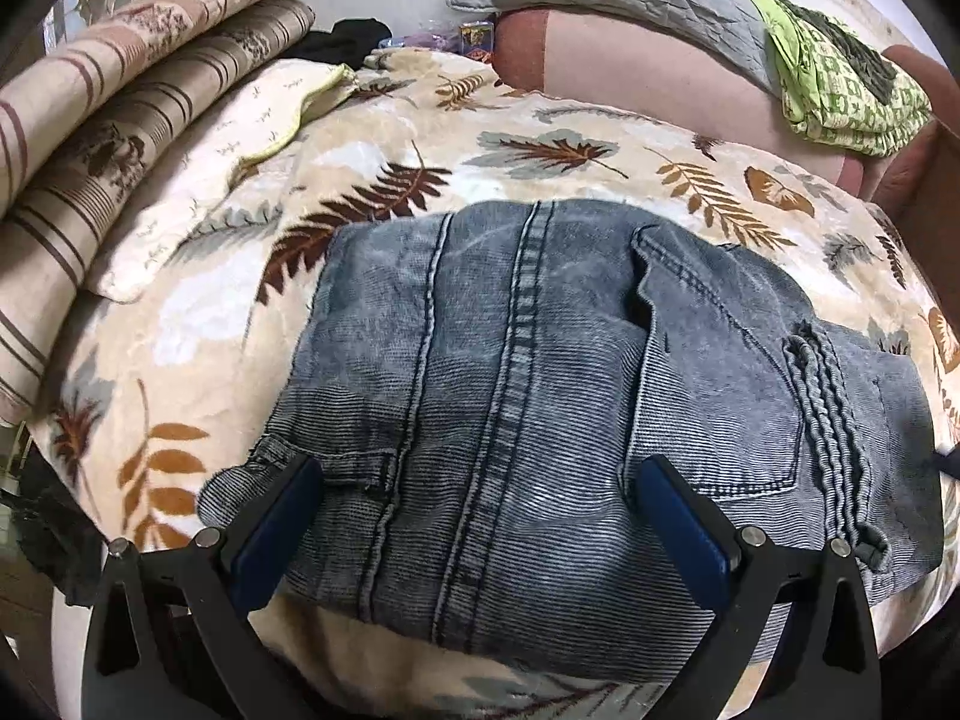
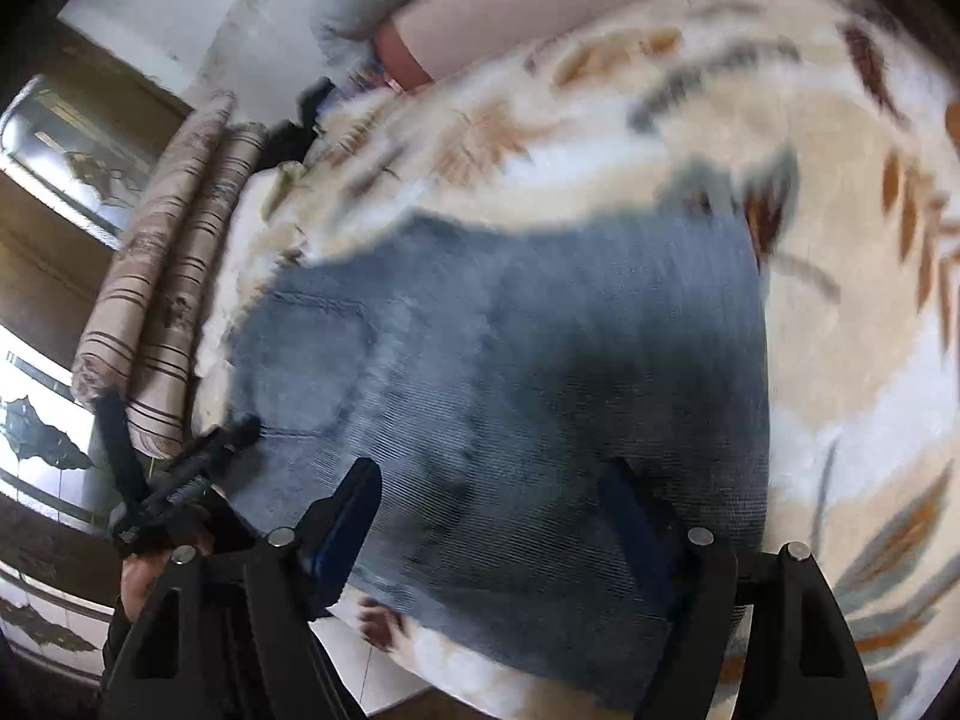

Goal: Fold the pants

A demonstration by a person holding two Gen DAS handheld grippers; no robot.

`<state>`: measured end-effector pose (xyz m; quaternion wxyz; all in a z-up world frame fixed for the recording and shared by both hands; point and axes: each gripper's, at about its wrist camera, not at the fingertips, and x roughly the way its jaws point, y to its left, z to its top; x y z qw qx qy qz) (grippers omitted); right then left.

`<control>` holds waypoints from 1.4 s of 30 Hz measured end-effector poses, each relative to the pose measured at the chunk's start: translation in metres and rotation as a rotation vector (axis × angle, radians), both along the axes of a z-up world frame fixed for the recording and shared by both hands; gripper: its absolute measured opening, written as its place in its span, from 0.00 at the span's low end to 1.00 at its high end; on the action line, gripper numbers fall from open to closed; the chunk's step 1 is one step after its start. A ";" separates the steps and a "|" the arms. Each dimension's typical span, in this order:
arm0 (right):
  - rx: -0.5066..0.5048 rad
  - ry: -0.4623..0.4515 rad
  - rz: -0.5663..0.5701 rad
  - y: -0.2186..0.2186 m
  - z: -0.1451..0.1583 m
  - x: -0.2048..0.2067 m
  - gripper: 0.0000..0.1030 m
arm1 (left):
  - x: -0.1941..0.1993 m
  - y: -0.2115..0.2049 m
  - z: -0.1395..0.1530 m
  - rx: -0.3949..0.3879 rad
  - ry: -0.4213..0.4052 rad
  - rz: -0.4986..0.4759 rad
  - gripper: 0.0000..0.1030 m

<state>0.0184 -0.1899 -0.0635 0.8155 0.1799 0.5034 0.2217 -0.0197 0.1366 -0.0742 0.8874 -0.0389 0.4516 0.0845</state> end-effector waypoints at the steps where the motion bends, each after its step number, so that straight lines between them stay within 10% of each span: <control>1: 0.004 -0.059 -0.001 0.000 0.012 -0.006 0.76 | -0.001 -0.002 0.003 0.014 0.000 -0.003 1.00; 11: -0.237 -0.073 0.080 0.027 -0.020 -0.016 0.95 | -0.005 -0.015 0.023 0.063 -0.031 -0.028 1.00; 26: -0.210 -0.100 0.075 0.025 -0.020 -0.020 0.98 | -0.006 -0.016 0.022 0.036 -0.017 -0.009 1.00; 32: -0.038 -0.201 -0.033 -0.005 0.019 -0.028 0.98 | -0.005 -0.022 0.024 0.043 -0.024 -0.028 1.00; 35: -0.026 -0.082 -0.070 -0.019 -0.006 -0.016 0.98 | -0.004 -0.028 0.024 0.010 -0.018 -0.018 1.00; 42: 0.004 -0.083 -0.112 -0.030 0.001 -0.015 0.98 | -0.016 -0.091 0.032 -0.073 -0.050 -0.191 1.00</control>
